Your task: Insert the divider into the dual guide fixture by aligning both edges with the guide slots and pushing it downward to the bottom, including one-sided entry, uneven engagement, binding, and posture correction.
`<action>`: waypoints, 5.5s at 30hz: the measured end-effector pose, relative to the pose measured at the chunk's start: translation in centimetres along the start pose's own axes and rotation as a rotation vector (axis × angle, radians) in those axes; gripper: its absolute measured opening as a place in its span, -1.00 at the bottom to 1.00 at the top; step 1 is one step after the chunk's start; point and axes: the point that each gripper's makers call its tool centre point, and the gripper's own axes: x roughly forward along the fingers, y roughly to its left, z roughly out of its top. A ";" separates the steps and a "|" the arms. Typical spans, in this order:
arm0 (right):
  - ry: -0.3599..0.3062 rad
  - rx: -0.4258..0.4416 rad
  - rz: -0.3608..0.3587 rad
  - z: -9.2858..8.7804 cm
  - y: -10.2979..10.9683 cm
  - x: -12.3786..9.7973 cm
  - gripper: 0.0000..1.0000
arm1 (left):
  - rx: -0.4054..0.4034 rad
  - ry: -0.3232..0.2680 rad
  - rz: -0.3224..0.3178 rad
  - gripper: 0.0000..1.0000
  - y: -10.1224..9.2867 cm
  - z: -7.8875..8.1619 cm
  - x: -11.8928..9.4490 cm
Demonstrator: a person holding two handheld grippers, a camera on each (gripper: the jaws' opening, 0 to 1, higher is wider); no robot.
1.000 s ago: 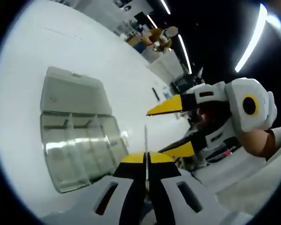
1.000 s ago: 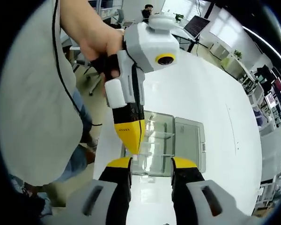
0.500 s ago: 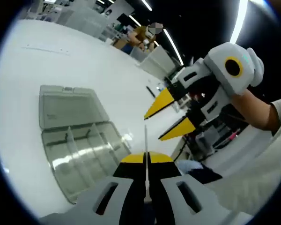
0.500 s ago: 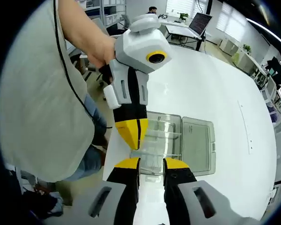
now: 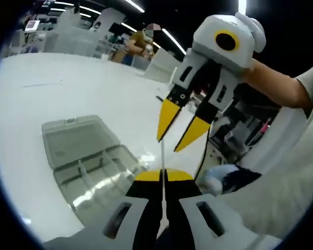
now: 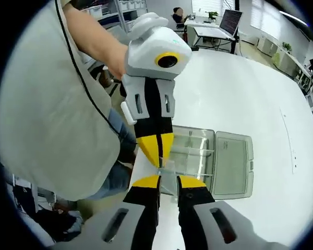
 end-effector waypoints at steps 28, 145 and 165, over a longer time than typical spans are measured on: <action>0.013 0.022 0.108 -0.2 0.4 2.0 -1.00 | 0.134 0.021 -0.002 -1.00 0.5 -0.7 -0.1; 0.277 0.178 -0.078 -3.1 -2.9 3.5 -1.00 | 0.210 0.126 0.227 0.45 3.2 -2.3 -0.9; 0.282 0.184 -0.077 -3.4 -3.2 4.0 -1.00 | 0.202 0.107 0.225 0.68 3.1 -2.2 -0.7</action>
